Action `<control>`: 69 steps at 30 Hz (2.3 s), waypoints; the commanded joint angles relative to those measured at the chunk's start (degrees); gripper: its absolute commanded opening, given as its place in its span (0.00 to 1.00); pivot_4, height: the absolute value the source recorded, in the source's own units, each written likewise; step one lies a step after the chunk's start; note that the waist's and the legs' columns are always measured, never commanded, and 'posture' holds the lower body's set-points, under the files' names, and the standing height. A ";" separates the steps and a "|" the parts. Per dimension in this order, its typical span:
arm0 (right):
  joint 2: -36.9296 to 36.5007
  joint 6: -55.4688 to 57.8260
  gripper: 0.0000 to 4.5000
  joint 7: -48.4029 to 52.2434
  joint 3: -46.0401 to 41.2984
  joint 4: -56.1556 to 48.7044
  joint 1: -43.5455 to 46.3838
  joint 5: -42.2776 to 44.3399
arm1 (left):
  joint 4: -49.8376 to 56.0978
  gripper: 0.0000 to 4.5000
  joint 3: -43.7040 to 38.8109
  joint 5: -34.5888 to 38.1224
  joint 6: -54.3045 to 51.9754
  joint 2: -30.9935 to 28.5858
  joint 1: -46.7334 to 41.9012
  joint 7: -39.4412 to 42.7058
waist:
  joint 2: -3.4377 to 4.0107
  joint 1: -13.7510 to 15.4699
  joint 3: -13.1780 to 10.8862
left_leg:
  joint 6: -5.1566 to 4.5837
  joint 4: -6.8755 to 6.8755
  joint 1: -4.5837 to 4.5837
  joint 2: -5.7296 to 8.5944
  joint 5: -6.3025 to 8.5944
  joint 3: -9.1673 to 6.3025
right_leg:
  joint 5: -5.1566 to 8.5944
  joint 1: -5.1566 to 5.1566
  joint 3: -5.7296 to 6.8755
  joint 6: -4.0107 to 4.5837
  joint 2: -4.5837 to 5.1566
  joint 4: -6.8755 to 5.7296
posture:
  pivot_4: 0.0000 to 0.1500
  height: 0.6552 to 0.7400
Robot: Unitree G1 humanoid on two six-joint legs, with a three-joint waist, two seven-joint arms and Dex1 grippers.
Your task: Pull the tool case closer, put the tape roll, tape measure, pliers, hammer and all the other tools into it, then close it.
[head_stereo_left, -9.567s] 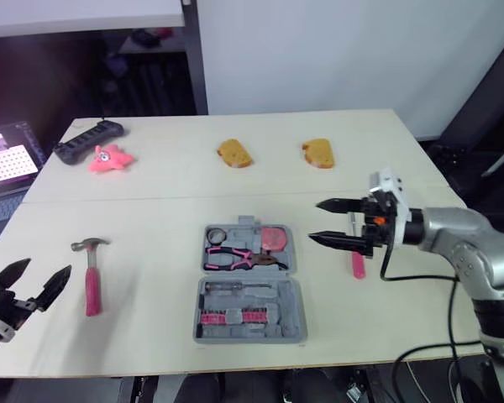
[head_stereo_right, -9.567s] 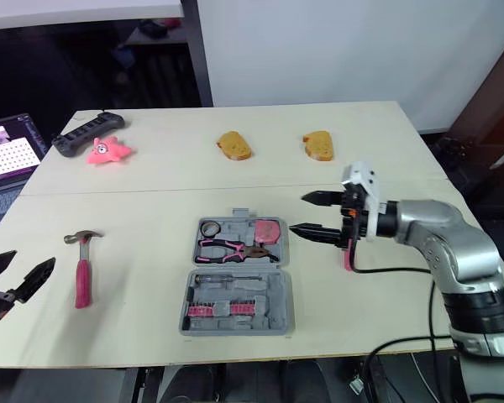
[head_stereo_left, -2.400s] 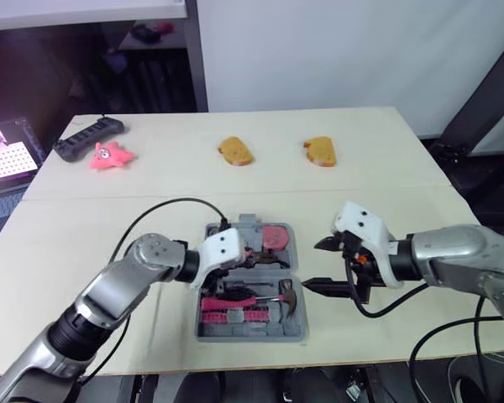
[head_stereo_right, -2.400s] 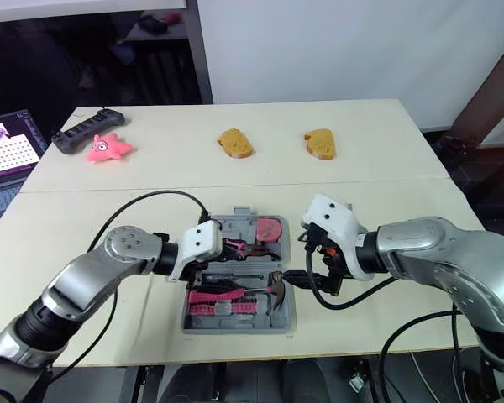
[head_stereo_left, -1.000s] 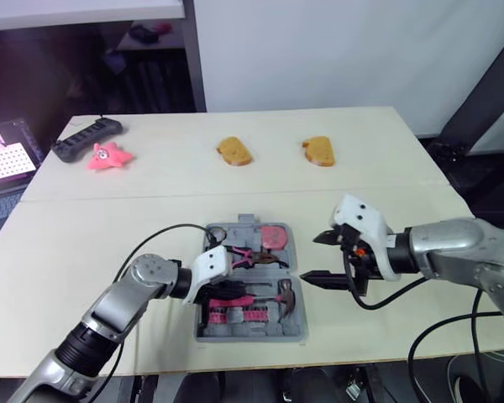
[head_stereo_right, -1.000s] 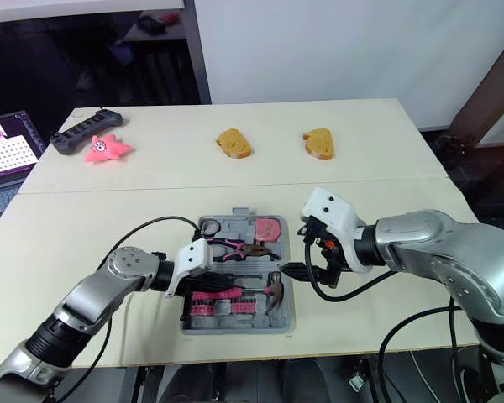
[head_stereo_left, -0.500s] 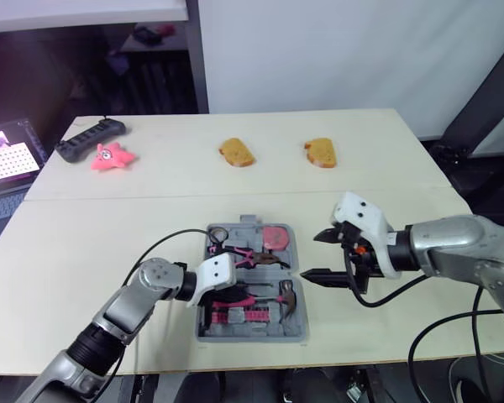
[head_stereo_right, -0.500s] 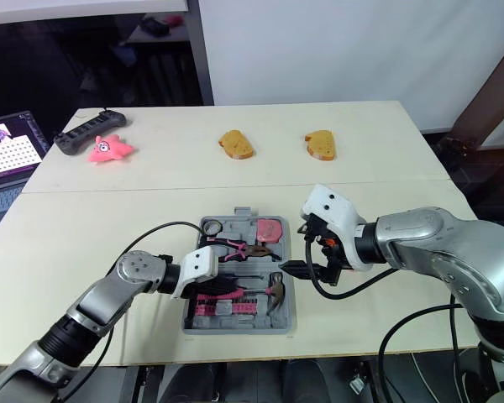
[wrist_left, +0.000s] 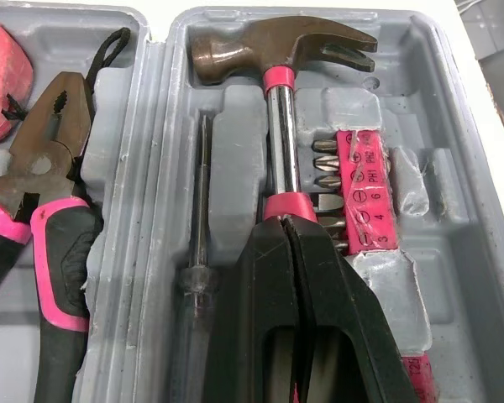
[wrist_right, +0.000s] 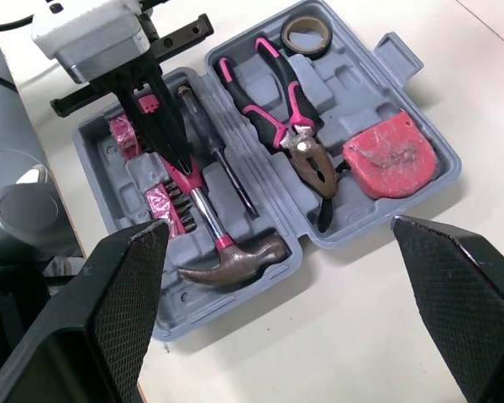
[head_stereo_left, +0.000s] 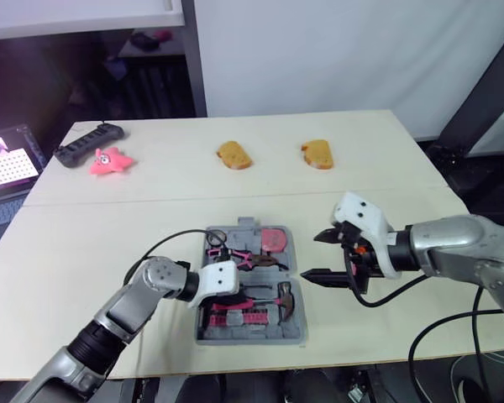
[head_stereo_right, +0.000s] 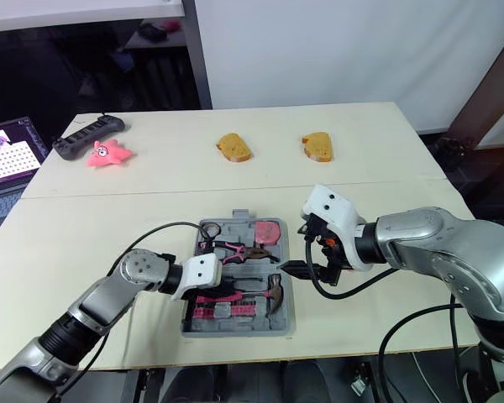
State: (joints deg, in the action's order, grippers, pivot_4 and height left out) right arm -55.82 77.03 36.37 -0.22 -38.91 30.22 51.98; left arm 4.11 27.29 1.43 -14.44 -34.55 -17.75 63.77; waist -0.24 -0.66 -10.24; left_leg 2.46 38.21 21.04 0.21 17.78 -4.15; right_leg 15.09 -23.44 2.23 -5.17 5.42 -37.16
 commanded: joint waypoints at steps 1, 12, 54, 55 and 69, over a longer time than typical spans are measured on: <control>-0.25 -0.27 1.00 -0.15 -1.10 -0.85 0.90 0.30 | -3.27 0.00 7.17 -3.33 -2.11 -1.18 4.78 3.59 | 0.02 0.01 0.12 | -0.03 0.00 -0.03 0.00 0.02 0.00 | 0.00 0.03 0.00 0.00 0.00 0.01 | 1.00 1.00; 0.96 -5.16 1.00 1.25 -2.39 -0.31 -1.54 -0.68 | -0.69 0.00 -5.34 7.38 -5.84 0.80 5.22 1.55 | 0.06 -0.06 0.28 | -0.26 -0.09 -0.54 -0.01 0.15 0.10 | 0.05 0.41 -0.12 -0.03 -0.02 0.07 | 1.00 1.00; 11.94 -53.70 1.00 13.34 -32.11 31.27 -44.13 -18.44 | -22.76 0.99 -56.63 25.60 4.96 -15.13 17.11 1.77 | -0.18 0.04 0.01 | -0.29 -0.18 -0.59 -0.13 0.20 0.61 | 0.06 0.27 -0.52 -0.06 -0.01 0.14 | 1.00 1.00; 12.00 -51.93 1.00 12.12 -31.51 29.60 -43.75 -18.12 | -20.58 0.99 -54.97 25.69 3.68 -15.42 16.04 2.40 | -0.18 0.05 0.01 | -0.29 -0.18 -0.59 -0.13 0.20 0.61 | 0.06 0.28 -0.52 -0.06 -0.01 0.14 | 1.00 1.00; 15.42 -34.39 1.00 -1.22 -28.55 2.76 -47.35 -11.08 | -0.97 0.99 -26.18 26.66 -13.29 -14.43 -9.07 13.50 | 0.07 -0.11 -0.16 | -0.20 -0.05 -0.27 0.47 0.13 -0.65 | 0.20 0.58 0.36 -0.28 0.35 0.06 | 1.00 1.00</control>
State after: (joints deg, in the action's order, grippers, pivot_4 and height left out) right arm -39.96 41.08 36.27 -25.86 -33.24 -16.49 38.88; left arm 2.11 0.31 27.64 -27.12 -48.86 -24.96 75.99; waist -0.17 -0.76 -10.40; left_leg 2.25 38.15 20.76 0.66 17.91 -4.79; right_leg 15.29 -22.86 2.58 -5.44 5.74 -37.10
